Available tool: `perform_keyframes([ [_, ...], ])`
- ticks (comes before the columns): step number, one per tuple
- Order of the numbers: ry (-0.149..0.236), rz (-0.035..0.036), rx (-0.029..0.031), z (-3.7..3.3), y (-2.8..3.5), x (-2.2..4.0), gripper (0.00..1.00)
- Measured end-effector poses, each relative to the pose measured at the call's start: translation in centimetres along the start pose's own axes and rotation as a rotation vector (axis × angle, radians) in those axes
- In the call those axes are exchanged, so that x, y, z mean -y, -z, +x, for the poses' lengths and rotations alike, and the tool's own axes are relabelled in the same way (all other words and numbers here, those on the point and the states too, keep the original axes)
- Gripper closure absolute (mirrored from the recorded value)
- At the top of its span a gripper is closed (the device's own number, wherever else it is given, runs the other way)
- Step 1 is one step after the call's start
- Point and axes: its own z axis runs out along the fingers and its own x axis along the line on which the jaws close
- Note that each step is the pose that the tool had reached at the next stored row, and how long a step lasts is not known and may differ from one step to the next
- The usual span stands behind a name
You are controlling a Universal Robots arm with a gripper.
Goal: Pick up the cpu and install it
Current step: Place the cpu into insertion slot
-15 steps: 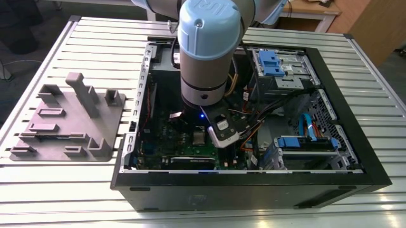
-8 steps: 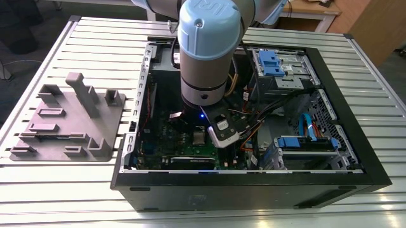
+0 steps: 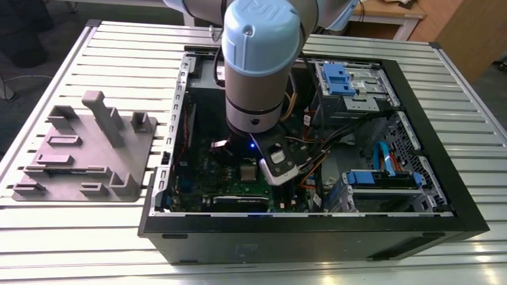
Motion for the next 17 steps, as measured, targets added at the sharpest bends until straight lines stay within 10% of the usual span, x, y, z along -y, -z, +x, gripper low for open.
perform_keyframes([
  [17, 0.0, 0.0003, 0.0, 0.0, -0.19, 0.01, 0.61],
])
